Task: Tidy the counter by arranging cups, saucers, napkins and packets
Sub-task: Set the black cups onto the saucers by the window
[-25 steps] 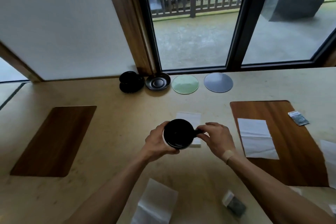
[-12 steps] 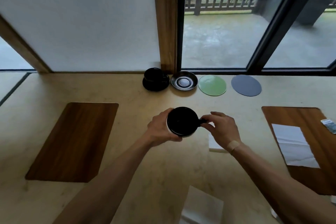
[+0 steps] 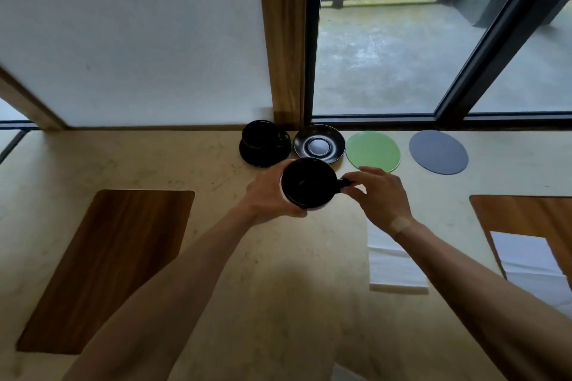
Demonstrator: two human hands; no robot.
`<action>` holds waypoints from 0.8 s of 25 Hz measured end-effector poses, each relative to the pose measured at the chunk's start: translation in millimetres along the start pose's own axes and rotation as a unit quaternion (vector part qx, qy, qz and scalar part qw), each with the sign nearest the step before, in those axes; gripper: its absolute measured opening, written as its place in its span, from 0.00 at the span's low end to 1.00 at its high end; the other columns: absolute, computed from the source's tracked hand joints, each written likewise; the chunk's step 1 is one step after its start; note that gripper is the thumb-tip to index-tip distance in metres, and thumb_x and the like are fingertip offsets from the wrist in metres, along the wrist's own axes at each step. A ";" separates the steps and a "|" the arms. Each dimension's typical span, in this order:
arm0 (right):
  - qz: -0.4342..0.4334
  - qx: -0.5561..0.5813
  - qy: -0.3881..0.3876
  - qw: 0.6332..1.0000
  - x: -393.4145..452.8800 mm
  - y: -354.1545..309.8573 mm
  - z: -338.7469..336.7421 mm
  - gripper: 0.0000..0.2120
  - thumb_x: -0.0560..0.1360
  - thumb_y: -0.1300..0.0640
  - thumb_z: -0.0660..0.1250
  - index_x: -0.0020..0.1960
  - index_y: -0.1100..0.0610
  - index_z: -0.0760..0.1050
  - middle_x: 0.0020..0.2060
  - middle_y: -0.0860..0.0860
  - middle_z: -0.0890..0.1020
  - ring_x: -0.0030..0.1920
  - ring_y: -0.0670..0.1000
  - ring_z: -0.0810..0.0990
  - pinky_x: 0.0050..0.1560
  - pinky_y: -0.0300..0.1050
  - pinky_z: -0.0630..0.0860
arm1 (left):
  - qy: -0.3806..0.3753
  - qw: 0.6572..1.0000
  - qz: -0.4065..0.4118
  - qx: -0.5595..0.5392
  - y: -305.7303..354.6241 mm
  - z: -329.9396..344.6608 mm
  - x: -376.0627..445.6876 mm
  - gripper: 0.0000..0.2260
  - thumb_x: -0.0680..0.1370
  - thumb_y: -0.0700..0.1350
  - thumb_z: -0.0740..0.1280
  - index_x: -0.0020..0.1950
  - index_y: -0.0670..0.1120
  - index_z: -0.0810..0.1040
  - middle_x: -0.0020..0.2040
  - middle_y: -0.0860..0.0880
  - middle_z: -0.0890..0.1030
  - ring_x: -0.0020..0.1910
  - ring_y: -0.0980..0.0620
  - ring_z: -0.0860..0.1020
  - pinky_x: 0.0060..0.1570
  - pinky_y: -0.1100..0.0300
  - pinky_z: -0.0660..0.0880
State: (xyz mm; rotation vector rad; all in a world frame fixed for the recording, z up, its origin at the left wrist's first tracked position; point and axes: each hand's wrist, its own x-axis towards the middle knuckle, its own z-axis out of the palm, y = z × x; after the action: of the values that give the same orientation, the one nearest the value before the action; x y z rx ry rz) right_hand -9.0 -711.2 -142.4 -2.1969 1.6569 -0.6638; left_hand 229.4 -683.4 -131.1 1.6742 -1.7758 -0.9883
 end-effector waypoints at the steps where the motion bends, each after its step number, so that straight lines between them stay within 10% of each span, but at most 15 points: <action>1: -0.003 -0.005 0.002 1.000 10.2 5.5 4.5 0.08 0.73 0.49 0.71 0.51 0.48 0.83 0.46 0.51 0.86 0.59 0.54 0.79 0.55 0.54 0.75 | -0.003 1.000 0.002 0.006 -0.8 -0.5 11.7 0.43 0.54 0.55 0.80 0.67 0.60 0.67 0.61 0.58 0.76 0.63 0.55 0.73 0.65 0.45 0.71; 10: 0.004 -0.009 0.012 1.000 84.0 37.8 28.6 0.09 0.73 0.52 0.72 0.53 0.49 0.83 0.49 0.53 0.85 0.62 0.55 0.77 0.56 0.58 0.73 | -0.032 0.998 0.004 0.045 -28.8 -0.1 111.1 0.45 0.54 0.61 0.78 0.68 0.58 0.66 0.60 0.59 0.77 0.63 0.55 0.74 0.66 0.44 0.69; 12: 0.009 -0.013 0.008 1.000 104.2 47.6 34.5 0.10 0.73 0.51 0.71 0.54 0.49 0.82 0.50 0.53 0.85 0.63 0.55 0.76 0.58 0.56 0.71 | -0.037 0.997 0.010 0.060 -29.0 -5.4 132.8 0.43 0.58 0.56 0.80 0.69 0.55 0.67 0.60 0.59 0.76 0.61 0.58 0.72 0.68 0.65 0.63; 15: 0.012 -0.010 0.024 1.000 127.9 59.3 43.7 0.10 0.73 0.52 0.71 0.54 0.51 0.83 0.47 0.51 0.85 0.63 0.55 0.76 0.59 0.56 0.70 | -0.046 0.996 0.021 0.076 -24.2 -9.6 158.8 0.40 0.63 0.46 0.81 0.71 0.49 0.67 0.60 0.56 0.75 0.58 0.62 0.67 0.45 0.90 0.46; 18: 0.019 -0.019 0.016 1.000 147.9 73.3 52.7 0.10 0.74 0.51 0.70 0.55 0.51 0.82 0.48 0.50 0.85 0.65 0.54 0.74 0.60 0.55 0.69 | -0.037 0.995 0.028 0.091 -31.0 -6.9 185.1 0.41 0.62 0.50 0.81 0.71 0.52 0.66 0.63 0.56 0.75 0.61 0.59 0.68 0.60 0.82 0.43; 20: 0.020 -0.029 0.007 0.999 158.6 82.9 60.2 0.11 0.74 0.50 0.69 0.55 0.50 0.82 0.50 0.50 0.85 0.66 0.53 0.73 0.61 0.55 0.68 | -0.041 0.991 0.010 0.125 -37.6 -3.4 201.1 0.43 0.59 0.58 0.79 0.70 0.57 0.64 0.64 0.58 0.74 0.66 0.54 0.68 0.75 0.50 0.46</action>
State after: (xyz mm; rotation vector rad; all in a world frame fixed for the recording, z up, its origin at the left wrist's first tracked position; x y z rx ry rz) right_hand -8.9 -888.5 -207.2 -2.1967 1.7448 -0.6297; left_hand 232.1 -881.5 -182.4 1.7822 -2.0381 -0.8654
